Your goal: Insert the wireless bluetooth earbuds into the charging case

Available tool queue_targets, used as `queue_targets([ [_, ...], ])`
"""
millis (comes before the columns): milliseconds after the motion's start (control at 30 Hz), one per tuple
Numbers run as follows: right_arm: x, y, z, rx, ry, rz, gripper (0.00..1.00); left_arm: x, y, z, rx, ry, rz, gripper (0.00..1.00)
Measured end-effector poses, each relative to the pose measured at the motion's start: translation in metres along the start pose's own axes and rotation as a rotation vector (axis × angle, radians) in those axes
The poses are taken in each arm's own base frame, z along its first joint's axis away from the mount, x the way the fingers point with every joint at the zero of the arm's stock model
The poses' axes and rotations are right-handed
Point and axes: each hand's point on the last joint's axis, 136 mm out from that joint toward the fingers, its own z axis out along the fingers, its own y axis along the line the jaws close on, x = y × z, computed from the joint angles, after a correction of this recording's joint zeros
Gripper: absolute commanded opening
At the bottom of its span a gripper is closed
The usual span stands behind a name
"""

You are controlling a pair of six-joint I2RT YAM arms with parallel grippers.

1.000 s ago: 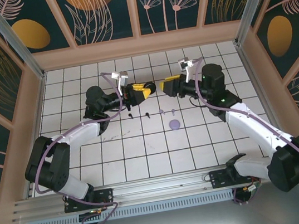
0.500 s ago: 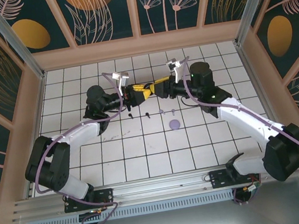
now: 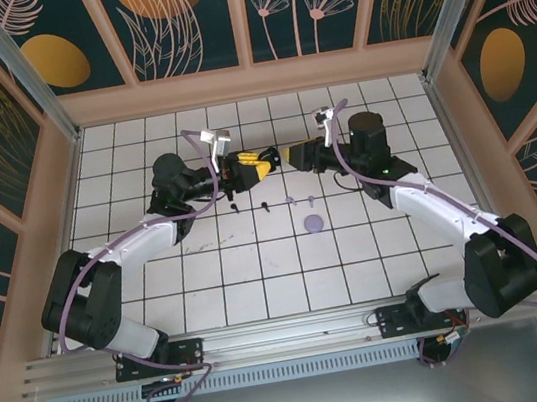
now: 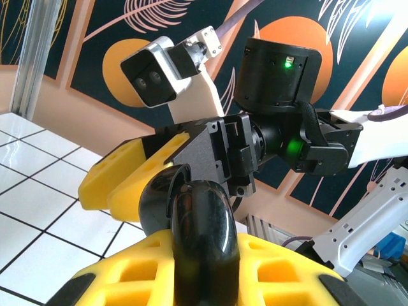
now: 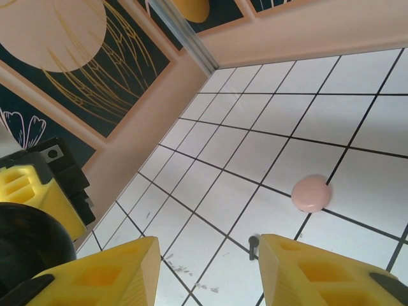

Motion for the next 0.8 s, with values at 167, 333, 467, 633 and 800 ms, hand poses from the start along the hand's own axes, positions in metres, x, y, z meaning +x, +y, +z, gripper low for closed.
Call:
queue_targets([
  [167,-0.011,0.023,-0.024,-0.036,-0.040,-0.036,0.46,-0.001,-0.001,0.000,0.003,-0.004,0.006,0.00],
  [333,-0.016,0.049,-0.038,-0.094,-0.065,-0.073,0.46,-0.002,-0.001,0.000,0.005,-0.007,0.013,0.00],
  [467,-0.005,0.056,-0.028,-0.118,-0.027,-0.067,0.44,-0.003,-0.002,0.000,0.007,-0.010,0.017,0.00],
  [633,0.011,0.056,-0.011,-0.128,0.030,-0.049,0.42,-0.003,-0.002,0.000,0.007,-0.011,0.020,0.00],
  [800,0.012,0.052,-0.004,-0.111,0.034,-0.043,0.39,-0.003,-0.001,0.000,0.004,-0.012,0.019,0.00],
])
